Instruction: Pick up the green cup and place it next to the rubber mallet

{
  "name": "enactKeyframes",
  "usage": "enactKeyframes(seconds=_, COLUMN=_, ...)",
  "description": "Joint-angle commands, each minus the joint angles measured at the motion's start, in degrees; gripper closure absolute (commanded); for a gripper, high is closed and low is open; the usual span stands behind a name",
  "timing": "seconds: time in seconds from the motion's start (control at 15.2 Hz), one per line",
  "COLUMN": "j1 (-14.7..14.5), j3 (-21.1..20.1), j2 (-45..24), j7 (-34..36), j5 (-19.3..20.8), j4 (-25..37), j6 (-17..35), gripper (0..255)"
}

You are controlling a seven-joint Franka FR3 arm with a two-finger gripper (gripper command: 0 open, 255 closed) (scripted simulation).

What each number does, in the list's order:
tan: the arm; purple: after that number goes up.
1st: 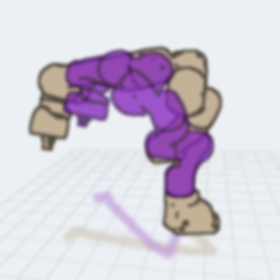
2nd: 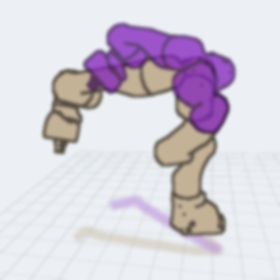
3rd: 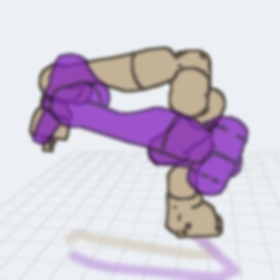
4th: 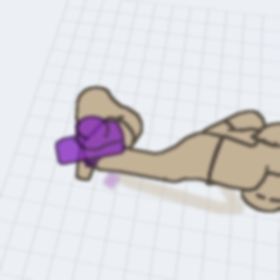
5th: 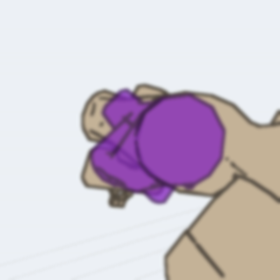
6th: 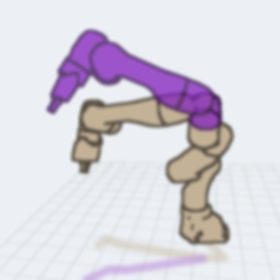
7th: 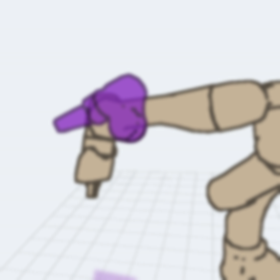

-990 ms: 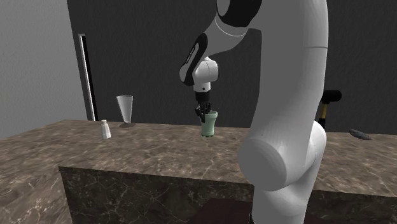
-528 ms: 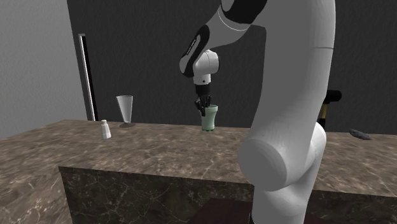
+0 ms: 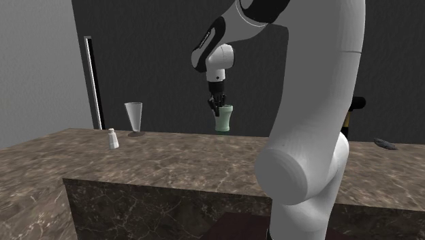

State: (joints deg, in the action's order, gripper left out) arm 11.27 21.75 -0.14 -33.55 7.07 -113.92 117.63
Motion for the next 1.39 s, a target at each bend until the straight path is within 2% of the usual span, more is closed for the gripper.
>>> enactKeyframes(seconds=0.0, j1=0.02, j3=0.02, j2=0.73, j7=-0.15, j5=0.2, j4=1.02, j6=-1.69, gripper=255)
enactKeyframes(seconds=1.32, j1=-0.24, j3=-0.27, j2=1.67, j7=-1.49, j5=-0.04, j4=15.41, j6=-16.9, gripper=255)
